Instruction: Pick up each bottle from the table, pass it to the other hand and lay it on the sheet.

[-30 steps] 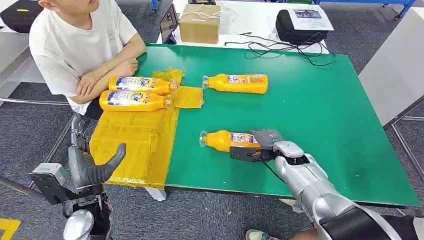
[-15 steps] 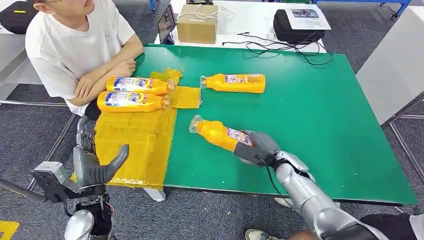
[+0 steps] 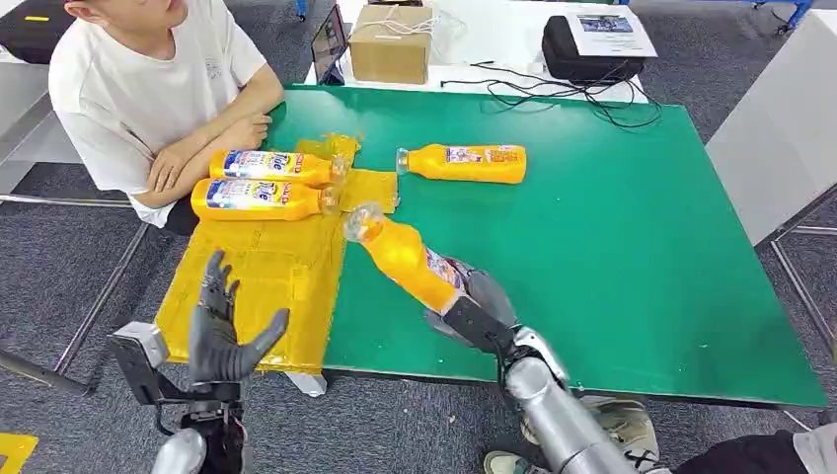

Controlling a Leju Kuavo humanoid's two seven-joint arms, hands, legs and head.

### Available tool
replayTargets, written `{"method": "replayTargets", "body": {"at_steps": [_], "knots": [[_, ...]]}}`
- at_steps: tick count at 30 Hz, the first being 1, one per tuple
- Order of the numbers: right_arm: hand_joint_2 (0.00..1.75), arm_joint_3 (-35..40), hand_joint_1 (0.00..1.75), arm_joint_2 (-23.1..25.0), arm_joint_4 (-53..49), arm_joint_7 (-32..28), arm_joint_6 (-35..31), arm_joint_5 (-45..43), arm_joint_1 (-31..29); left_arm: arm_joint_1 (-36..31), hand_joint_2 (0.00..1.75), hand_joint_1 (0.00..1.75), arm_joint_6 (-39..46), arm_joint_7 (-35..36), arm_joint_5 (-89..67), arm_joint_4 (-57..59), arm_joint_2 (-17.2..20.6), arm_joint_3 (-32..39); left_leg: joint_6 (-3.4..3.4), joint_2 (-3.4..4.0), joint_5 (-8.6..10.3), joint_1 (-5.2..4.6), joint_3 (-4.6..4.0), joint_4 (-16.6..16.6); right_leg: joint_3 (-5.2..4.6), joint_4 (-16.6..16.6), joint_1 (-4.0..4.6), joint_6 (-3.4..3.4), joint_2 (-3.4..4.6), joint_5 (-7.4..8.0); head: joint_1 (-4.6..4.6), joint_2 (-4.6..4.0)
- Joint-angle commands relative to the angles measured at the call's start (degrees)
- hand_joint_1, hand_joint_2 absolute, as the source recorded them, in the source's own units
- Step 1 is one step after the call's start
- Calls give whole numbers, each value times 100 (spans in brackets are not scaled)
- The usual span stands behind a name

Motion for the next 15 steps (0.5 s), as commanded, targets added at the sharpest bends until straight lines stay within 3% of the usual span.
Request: {"method": "replayTargets", "body": {"at_steps": [1,5,9,15], "knots": [[175,515,175,428,-1620,-141,-651,-34,758,520,175,0,-764,-598,343,1223,350,-1465,-11,-11,-15,2,20,-7,19,-4,0,-12,1,-19,0,0],[175,485,175,476,-723,-201,-417,-193,385,433,175,0,-1134,-1104,304,993,640,-1828,-11,-5,-17,3,6,-8,5,-6,1,-17,3,-16,2,0],[175,621,175,638,191,-353,-202,31,78,311,175,0,-900,-1205,5,757,585,-1778,-16,3,-19,7,16,-8,15,-8,4,-24,18,-14,2,0],[175,704,175,727,430,-413,-262,154,-61,244,175,0,-937,-1106,137,744,536,-1676,-9,-5,-10,4,-1,-7,0,-5,3,-17,8,-9,0,0]]}}
